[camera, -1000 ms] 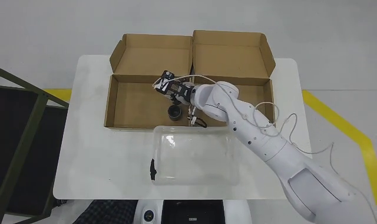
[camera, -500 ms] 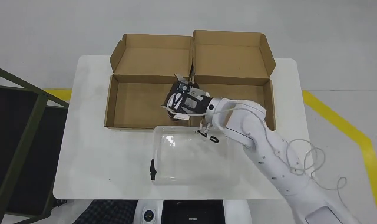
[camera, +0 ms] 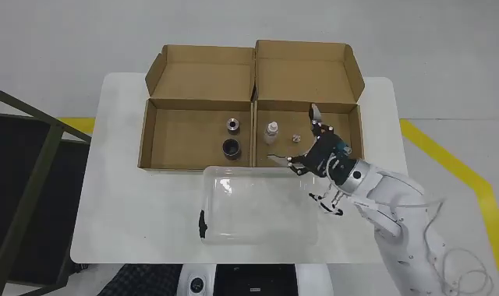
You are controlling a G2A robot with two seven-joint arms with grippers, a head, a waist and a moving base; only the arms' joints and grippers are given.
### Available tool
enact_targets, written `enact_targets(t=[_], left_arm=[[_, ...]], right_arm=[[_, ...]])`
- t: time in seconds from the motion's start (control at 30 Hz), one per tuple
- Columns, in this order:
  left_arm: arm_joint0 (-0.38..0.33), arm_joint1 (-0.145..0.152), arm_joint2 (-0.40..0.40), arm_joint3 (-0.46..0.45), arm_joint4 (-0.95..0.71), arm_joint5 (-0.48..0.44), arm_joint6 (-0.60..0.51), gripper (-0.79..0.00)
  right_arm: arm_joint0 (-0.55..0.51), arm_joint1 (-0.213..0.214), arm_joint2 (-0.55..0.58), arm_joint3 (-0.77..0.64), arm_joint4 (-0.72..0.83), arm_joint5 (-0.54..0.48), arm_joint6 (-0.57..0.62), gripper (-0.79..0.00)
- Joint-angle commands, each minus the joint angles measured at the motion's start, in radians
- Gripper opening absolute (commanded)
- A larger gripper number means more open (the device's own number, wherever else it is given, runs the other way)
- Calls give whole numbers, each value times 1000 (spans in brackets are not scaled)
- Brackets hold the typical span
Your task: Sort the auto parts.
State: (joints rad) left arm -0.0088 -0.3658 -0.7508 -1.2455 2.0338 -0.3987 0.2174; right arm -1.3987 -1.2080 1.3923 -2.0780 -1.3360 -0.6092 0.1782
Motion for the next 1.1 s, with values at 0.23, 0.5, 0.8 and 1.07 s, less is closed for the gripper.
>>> enact_targets(t=[0.23, 0.5, 0.8, 1.07], left_arm=[[0, 0, 0, 0, 0, 0, 0, 0], [0, 0, 0, 0, 0, 0, 0, 0], [0, 0, 0, 0, 0, 0, 0, 0], [0, 0, 0, 0, 0, 0, 0, 0]], right_arm=[[-175, 22, 213, 30, 10, -42, -223, 0], [-294, 27, 324, 94, 5, -2, -409, 0], [-378, 29, 410, 170, 43, 30, -531, 0], [-392, 29, 426, 203, 63, 42, -574, 0]])
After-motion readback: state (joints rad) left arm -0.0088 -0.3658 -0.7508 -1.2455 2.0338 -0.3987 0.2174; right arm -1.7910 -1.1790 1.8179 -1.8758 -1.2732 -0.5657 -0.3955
